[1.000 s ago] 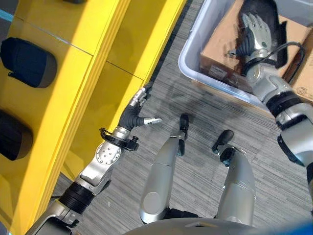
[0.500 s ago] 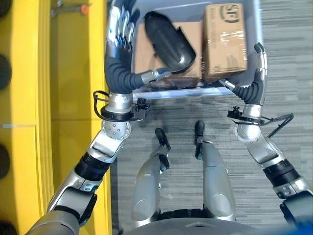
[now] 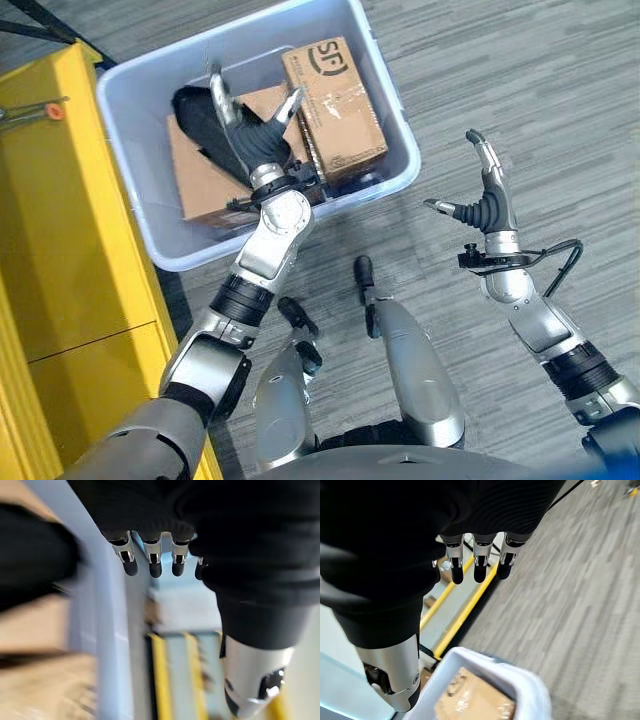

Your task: Move parts from the plastic box to the shelf.

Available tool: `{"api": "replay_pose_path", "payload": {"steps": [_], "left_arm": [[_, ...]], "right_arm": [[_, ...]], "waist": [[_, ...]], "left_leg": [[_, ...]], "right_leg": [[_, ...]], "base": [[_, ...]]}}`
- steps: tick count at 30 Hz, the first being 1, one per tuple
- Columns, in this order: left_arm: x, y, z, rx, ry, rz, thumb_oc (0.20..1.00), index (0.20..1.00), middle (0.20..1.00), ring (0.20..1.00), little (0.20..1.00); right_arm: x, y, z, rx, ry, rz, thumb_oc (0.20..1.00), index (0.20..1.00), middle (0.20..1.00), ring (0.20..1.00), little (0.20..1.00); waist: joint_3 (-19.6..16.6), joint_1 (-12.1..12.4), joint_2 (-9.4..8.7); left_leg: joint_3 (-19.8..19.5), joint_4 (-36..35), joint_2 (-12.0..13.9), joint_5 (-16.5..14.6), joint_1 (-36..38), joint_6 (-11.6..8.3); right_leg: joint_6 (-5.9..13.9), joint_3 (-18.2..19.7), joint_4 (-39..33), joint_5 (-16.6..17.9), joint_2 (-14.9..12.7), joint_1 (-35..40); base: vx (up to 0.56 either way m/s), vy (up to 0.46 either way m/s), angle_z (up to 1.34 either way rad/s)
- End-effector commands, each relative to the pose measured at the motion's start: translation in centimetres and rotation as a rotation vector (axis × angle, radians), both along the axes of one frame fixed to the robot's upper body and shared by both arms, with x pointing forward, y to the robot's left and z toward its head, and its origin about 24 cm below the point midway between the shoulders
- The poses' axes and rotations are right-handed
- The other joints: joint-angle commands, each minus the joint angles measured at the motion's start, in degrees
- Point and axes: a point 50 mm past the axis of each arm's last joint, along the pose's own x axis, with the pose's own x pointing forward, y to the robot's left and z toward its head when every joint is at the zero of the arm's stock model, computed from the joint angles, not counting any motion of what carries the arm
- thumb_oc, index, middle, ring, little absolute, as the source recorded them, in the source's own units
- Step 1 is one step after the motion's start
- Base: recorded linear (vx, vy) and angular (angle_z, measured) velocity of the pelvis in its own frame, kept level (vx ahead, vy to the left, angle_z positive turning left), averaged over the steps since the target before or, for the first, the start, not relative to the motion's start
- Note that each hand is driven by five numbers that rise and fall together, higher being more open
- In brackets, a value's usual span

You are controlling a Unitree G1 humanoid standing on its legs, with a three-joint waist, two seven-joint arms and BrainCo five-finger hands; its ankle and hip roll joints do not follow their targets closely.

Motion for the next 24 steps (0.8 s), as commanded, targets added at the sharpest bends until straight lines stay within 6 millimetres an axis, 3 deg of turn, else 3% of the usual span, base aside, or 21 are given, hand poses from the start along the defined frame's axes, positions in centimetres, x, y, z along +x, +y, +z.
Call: {"api": "replay_pose_path", "payload": {"steps": [1, 4, 5, 11, 16, 24], "left_arm": [[-0.6, 2.0, 0.6, -0.074, -0.058, 0.139, 1.000, 1.000, 1.000, 1.000, 1.000], [-0.5, 2.9, 0.0, -0.049, -0.049, 0.283, 1.000, 1.000, 1.000, 1.000, 1.000], [-0.8, 4.2, 1.4, 0.075, -0.140, 0.479, 1.000, 1.000, 1.000, 1.000, 1.000], [-1.2, 6.7, 3.5, 0.148, -0.223, 0.694, 1.000, 1.000, 1.000, 1.000, 1.000], [-0.8, 8.1, 3.4, 0.164, -0.186, 0.734, 1.000, 1.000, 1.000, 1.000, 1.000], [1.4, 8.5, 6.6, 0.259, -0.125, 0.668, 1.000, 1.000, 1.000, 1.000, 1.000]], "right_arm": [[-0.8, 0.3, 1.3, 0.059, -0.095, 0.052, 1.000, 1.000, 1.000, 1.000, 1.000], [-0.8, 0.4, 1.0, 0.066, -0.090, 0.042, 1.000, 1.000, 1.000, 1.000, 1.000], [-1.0, 0.3, 0.8, 0.071, -0.097, 0.044, 1.000, 1.000, 1.000, 1.000, 1.000], [-1.2, 0.2, -0.2, 0.086, -0.099, 0.032, 1.000, 1.000, 1.000, 1.000, 1.000], [-1.2, 0.8, -0.4, 0.093, -0.108, 0.038, 1.000, 1.000, 1.000, 1.000, 1.000], [-1.0, 0.7, -0.3, 0.093, -0.079, 0.047, 1.000, 1.000, 1.000, 1.000, 1.000]], "waist": [[-1.38, 1.09, -2.55], [-1.38, 1.19, -3.13], [-1.38, 1.20, -3.93], [-1.38, 2.37, -5.47], [-1.38, 3.44, -7.00], [-1.38, 2.45, -9.98]], "left_leg": [[-4.24, 7.42, 5.31, -3.73, -2.21, -3.92], [-4.24, 7.39, 5.81, -3.11, -3.21, -4.33], [-4.21, 7.48, 6.35, -2.79, -3.99, -4.72], [-5.29, 8.98, 7.02, -2.92, -6.17, -4.98], [-6.74, 11.20, 7.46, -3.82, -8.95, -4.63], [-7.69, 15.61, 8.63, -5.43, -13.01, -4.09]], "right_leg": [[5.21, -1.12, -2.46, -1.48, -6.08, 0.80], [4.97, -1.66, -2.47, -1.60, -5.79, -0.06], [4.61, -2.12, -2.42, -1.65, -5.64, -0.81], [4.14, -3.32, -2.47, -1.69, -5.43, -1.25], [3.92, -4.53, -1.40, -2.23, -5.26, -2.04], [3.40, -4.69, 0.93, -2.96, -3.94, -3.81]], "base": [[0.00, -0.082, 0.01], [0.00, -0.062, 0.16], [0.00, -0.052, 0.18], [0.01, -0.053, 0.10], [0.03, -0.030, 0.19], [0.04, -0.008, 0.09]]}}
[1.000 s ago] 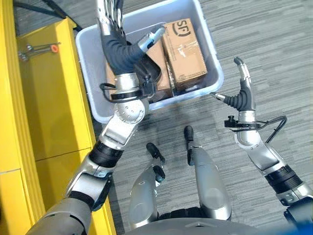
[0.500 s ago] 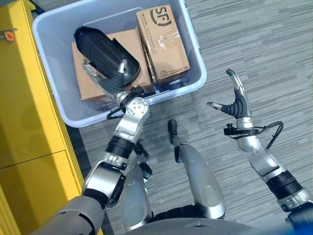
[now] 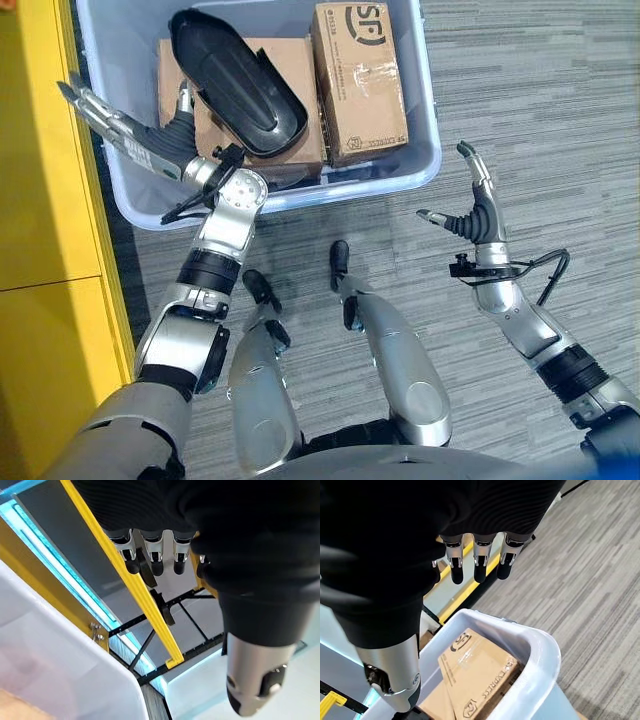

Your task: Move parts from the plastic box to the shelf.

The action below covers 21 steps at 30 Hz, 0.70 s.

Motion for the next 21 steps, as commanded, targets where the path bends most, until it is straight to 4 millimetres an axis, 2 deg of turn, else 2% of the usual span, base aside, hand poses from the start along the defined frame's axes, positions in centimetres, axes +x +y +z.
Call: {"api": "replay_pose_path", "payload": {"steps": [1, 4, 9, 15, 17, 21], "left_arm": [[0.4, 1.1, 2.5, 0.054, -0.027, 0.004, 1.000, 1.000, 1.000, 1.000, 1.000], [0.9, 0.8, 2.3, 0.047, 0.005, -0.031, 1.000, 1.000, 1.000, 1.000, 1.000], [1.2, -0.1, 2.3, 0.147, 0.024, -0.054, 1.000, 1.000, 1.000, 1.000, 1.000], [1.6, -0.7, 1.6, 0.121, 0.060, -0.088, 1.000, 1.000, 1.000, 1.000, 1.000], [1.8, -1.0, 1.2, 0.112, 0.078, -0.100, 1.000, 1.000, 1.000, 1.000, 1.000], [1.7, -0.8, -1.1, -0.024, 0.121, -0.083, 1.000, 1.000, 1.000, 1.000, 1.000]], "right_arm": [[-0.7, -0.1, 1.4, 0.078, -0.057, 0.028, 1.000, 1.000, 1.000, 1.000, 1.000], [-0.6, 0.0, 1.3, 0.086, -0.054, 0.027, 1.000, 1.000, 1.000, 1.000, 1.000], [-0.6, 0.1, 1.3, 0.103, -0.059, 0.021, 1.000, 1.000, 1.000, 1.000, 1.000], [-0.5, -0.1, 1.1, 0.126, -0.047, 0.009, 1.000, 1.000, 1.000, 1.000, 1.000], [-0.4, -0.1, 1.0, 0.132, -0.041, 0.003, 1.000, 1.000, 1.000, 1.000, 1.000], [-0.3, 0.0, 0.6, 0.139, -0.026, -0.007, 1.000, 1.000, 1.000, 1.000, 1.000]], "waist": [[-1.60, -0.10, -4.31], [-1.60, -0.17, -5.07], [-1.60, -0.22, -6.44], [-1.60, -0.14, -7.34], [-1.60, -0.02, -7.56], [-1.60, 0.25, -7.90]], "left_leg": [[-0.80, 8.89, 7.24, -3.49, -2.46, -4.27], [-1.35, 9.83, 7.32, -4.02, -3.63, -4.10], [-2.16, 11.39, 7.53, -4.94, -5.61, -3.89], [-3.06, 12.77, 7.72, -5.42, -7.24, -3.76], [-3.39, 13.17, 7.75, -5.52, -7.70, -3.73], [-4.03, 13.78, 7.66, -5.70, -8.73, -3.65]], "right_leg": [[6.94, 1.18, 3.21, -4.60, -3.14, -1.26], [6.95, 0.89, 3.53, -4.61, -2.85, -1.81], [6.87, 0.23, 4.01, -4.62, -2.62, -2.77], [6.80, -0.16, 4.21, -4.59, -2.35, -3.35], [6.77, -0.41, 4.28, -4.64, -2.32, -3.41], [6.77, -0.73, 4.51, -4.78, -2.22, -3.78]], "base": [[0.07, -0.049, -0.01], [0.04, -0.051, 0.02], [0.03, -0.049, 0.05], [0.02, -0.043, 0.04], [0.03, -0.053, -0.01], [0.02, -0.024, 0.00]]}}
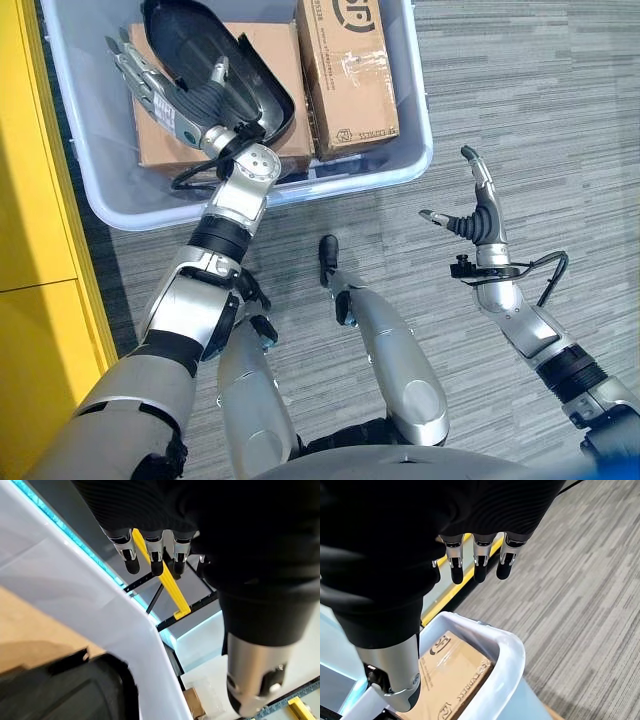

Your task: Move parts from the plastic box to the shelf.

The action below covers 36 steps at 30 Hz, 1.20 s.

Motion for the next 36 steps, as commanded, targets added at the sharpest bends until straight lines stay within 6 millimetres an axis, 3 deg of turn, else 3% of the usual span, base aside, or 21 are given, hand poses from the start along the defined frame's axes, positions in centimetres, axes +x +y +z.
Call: {"api": "replay_pose_path", "payload": {"steps": [1, 4, 9, 13, 15, 19, 21, 36], "left_arm": [[-0.5, 1.7, -1.1, -0.029, 0.003, 0.045, 1.000, 1.000, 1.000, 1.000, 1.000], [-0.6, 2.0, -2.3, -0.106, 0.038, 0.069, 1.000, 1.000, 1.000, 1.000, 1.000], [0.1, 2.2, -2.7, -0.069, 0.143, 0.015, 1.000, 1.000, 1.000, 1.000, 1.000], [0.3, 2.7, -3.4, -0.188, 0.172, 0.017, 1.000, 1.000, 1.000, 1.000, 1.000], [0.4, 2.6, -3.5, -0.159, 0.192, 0.008, 1.000, 1.000, 1.000, 1.000, 1.000], [0.6, 2.5, -2.9, -0.138, 0.181, 0.003, 1.000, 1.000, 1.000, 1.000, 1.000], [0.9, 2.5, -1.5, -0.066, 0.176, -0.010, 1.000, 1.000, 1.000, 1.000, 1.000], [1.8, 3.0, 1.9, -0.107, 0.173, -0.024, 1.000, 1.000, 1.000, 1.000, 1.000]], "right_arm": [[-0.5, 0.4, 1.1, 0.086, -0.067, 0.007, 1.000, 1.000, 1.000, 1.000, 1.000], [-0.3, 0.4, 1.1, 0.098, -0.051, -0.001, 1.000, 1.000, 1.000, 1.000, 1.000], [-0.1, 0.1, 1.2, 0.116, -0.032, -0.008, 1.000, 1.000, 1.000, 1.000, 1.000], [0.1, 0.0, 1.3, 0.103, -0.019, -0.008, 1.000, 1.000, 1.000, 1.000, 1.000], [0.2, 0.2, 1.4, 0.103, -0.022, -0.008, 1.000, 1.000, 1.000, 1.000, 1.000], [0.3, 0.1, 1.6, 0.096, -0.018, -0.012, 1.000, 1.000, 1.000, 1.000, 1.000], [0.4, 0.1, 1.6, 0.079, -0.008, -0.012, 1.000, 1.000, 1.000, 1.000, 1.000], [0.7, -0.4, 1.6, 0.027, 0.009, -0.029, 1.000, 1.000, 1.000, 1.000, 1.000]], "waist": [[-0.87, 2.56, -6.62], [-0.87, 2.62, -6.93], [-0.87, 2.53, -7.34], [-0.87, 2.23, -7.35], [-0.87, 2.19, -7.49], [-0.87, 1.83, -7.65], [-0.87, 1.43, -7.78], [-0.87, -0.04, -8.84]], "left_leg": [[-1.21, 8.41, 5.72, -3.77, -2.02, -3.67], [-1.53, 8.84, 5.80, -3.85, -2.67, -3.68], [-1.81, 9.46, 5.74, -4.10, -3.36, -3.46], [-1.80, 10.14, 5.89, -3.98, -3.47, -3.51], [-1.90, 10.21, 5.91, -3.77, -3.70, -3.55], [-1.66, 10.42, 6.00, -3.91, -3.74, -3.47], [-1.34, 10.73, 6.19, -4.00, -3.67, -3.39], [-1.56, 13.22, 6.84, -4.68, -5.12, -3.23]], "right_leg": [[6.18, 1.49, 2.66, -4.05, -2.77, 0.07], [6.17, 1.26, 3.06, -4.19, -2.89, -0.32], [6.16, 1.05, 3.51, -4.18, -3.02, -0.87], [6.01, 1.15, 3.93, -4.53, -2.86, -0.90], [6.01, 1.16, 4.06, -4.50, -2.85, -1.07], [5.90, 1.27, 4.37, -4.72, -2.88, -1.18], [5.80, 1.48, 4.71, -4.87, -2.79, -1.33], [5.32, 2.06, 5.98, -5.23, -1.89, -2.48]], "base": [[0.01, -0.015, 0.04], [0.01, -0.008, 0.01], [0.02, -0.021, 0.06], [0.01, 0.002, 0.00], [0.00, 0.000, 0.00], [0.00, 0.000, 0.00], [0.02, 0.011, -0.01], [0.01, -0.006, -0.03]]}}
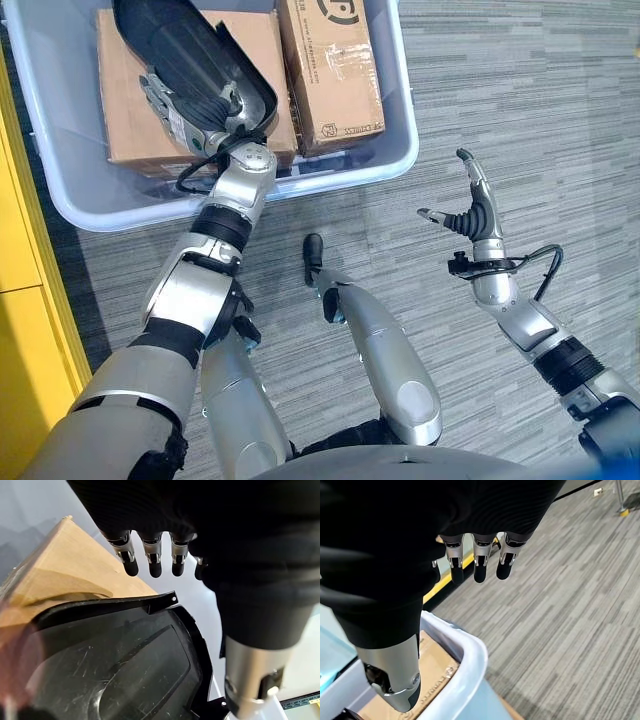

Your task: Move parts from the plastic box to the shelf.

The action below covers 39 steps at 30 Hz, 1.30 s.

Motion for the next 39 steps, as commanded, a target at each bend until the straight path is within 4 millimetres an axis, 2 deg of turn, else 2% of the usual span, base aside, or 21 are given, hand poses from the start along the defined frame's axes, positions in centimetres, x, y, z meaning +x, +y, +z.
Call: {"api": "replay_pose_path", "payload": {"steps": [1, 5, 6, 14, 21, 23, 27, 29, 39], "left_arm": [[0.0, 1.6, 2.7, 0.026, -0.041, 0.040, 1.000, 1.000, 1.000, 1.000, 1.000], [0.1, 2.2, 2.1, -0.063, -0.001, 0.070, 1.000, 1.000, 1.000, 1.000, 1.000], [0.0, 2.7, 1.2, -0.128, 0.027, 0.113, 1.000, 1.000, 1.000, 1.000, 1.000], [-0.9, 4.4, -1.0, -0.274, 0.041, 0.251, 1.000, 1.000, 1.000, 1.000, 1.000], [-0.4, 4.4, -1.4, -0.207, 0.165, 0.169, 1.000, 1.000, 1.000, 1.000, 1.000], [-0.1, 4.4, -0.8, -0.118, 0.208, 0.157, 1.000, 1.000, 1.000, 1.000, 1.000], [0.0, 4.8, 0.0, -0.079, 0.234, 0.150, 1.000, 1.000, 1.000, 1.000, 1.000], [0.0, 5.0, 0.8, 0.031, 0.247, 0.167, 1.000, 1.000, 1.000, 1.000, 1.000], [0.3, 4.7, 3.4, 0.140, 0.150, 0.116, 1.000, 1.000, 1.000, 1.000, 1.000]], "right_arm": [[-0.1, 0.1, 1.9, 0.064, -0.084, 0.002, 1.000, 1.000, 1.000, 1.000, 1.000], [0.1, 0.3, 1.9, 0.061, -0.072, 0.009, 1.000, 1.000, 1.000, 1.000, 1.000], [0.0, 0.4, 1.8, 0.054, -0.060, 0.013, 1.000, 1.000, 1.000, 1.000, 1.000], [0.1, 0.8, 1.6, 0.060, -0.054, 0.006, 1.000, 1.000, 1.000, 1.000, 1.000], [0.4, 0.6, 1.9, 0.067, -0.034, 0.005, 1.000, 1.000, 1.000, 1.000, 1.000], [0.5, 0.4, 2.3, 0.062, -0.036, 0.004, 1.000, 1.000, 1.000, 1.000, 1.000], [0.6, 0.0, 2.5, 0.048, -0.036, -0.003, 1.000, 1.000, 1.000, 1.000, 1.000], [0.7, -0.1, 2.7, 0.039, -0.035, -0.010, 1.000, 1.000, 1.000, 1.000, 1.000], [0.6, -0.6, 2.3, 0.009, -0.035, -0.015, 1.000, 1.000, 1.000, 1.000, 1.000]], "waist": [[0.45, 1.74, -6.92], [0.45, 1.52, -7.05], [0.45, 1.59, -7.09], [0.45, 2.02, -7.43], [0.45, 1.72, -7.73], [0.45, 1.31, -7.83], [0.45, 0.78, -7.50], [0.45, 0.58, -7.34], [0.45, 0.15, -6.79]], "left_leg": [[-0.82, 8.78, 5.47, -3.11, -1.46, -3.24], [-0.90, 9.09, 5.44, -3.32, -1.71, -3.31], [-1.02, 9.20, 5.33, -3.27, -2.07, -3.33], [-1.16, 8.98, 4.96, -3.45, -2.84, -3.42], [-1.07, 9.29, 5.26, -3.50, -3.87, -3.44], [-0.99, 9.72, 5.56, -3.64, -4.46, -3.37], [-0.64, 10.03, 5.79, -3.21, -5.00, -3.47], [-0.62, 10.37, 5.85, -3.30, -5.45, -3.42], [-0.61, 11.70, 6.27, -3.17, -7.00, -3.44]], "right_leg": [[6.28, 2.21, 2.81, -4.25, -2.16, 0.52], [6.26, 2.26, 2.79, -4.33, -2.07, 0.43], [6.26, 2.23, 2.85, -4.27, -2.14, 0.12], [6.36, 1.96, 2.98, -4.06, -2.36, -0.67], [6.43, 1.68, 3.39, -3.81, -2.63, -1.83], [6.42, 1.64, 3.93, -3.82, -2.80, -2.53], [6.30, 1.91, 4.50, -3.83, -2.85, -3.54], [6.24, 2.01, 4.95, -3.97, -2.92, -4.10], [5.78, 2.13, 6.78, -4.91, -2.96, -5.95]], "base": [[0.00, 0.000, 0.00], [0.00, 0.000, 0.00], [0.00, 0.000, 0.00], [0.00, -0.014, 0.01], [0.00, -0.019, 0.00], [0.01, -0.029, -0.04], [0.00, 0.000, -0.02], [0.01, -0.007, -0.08], [0.00, -0.003, -0.01]]}}
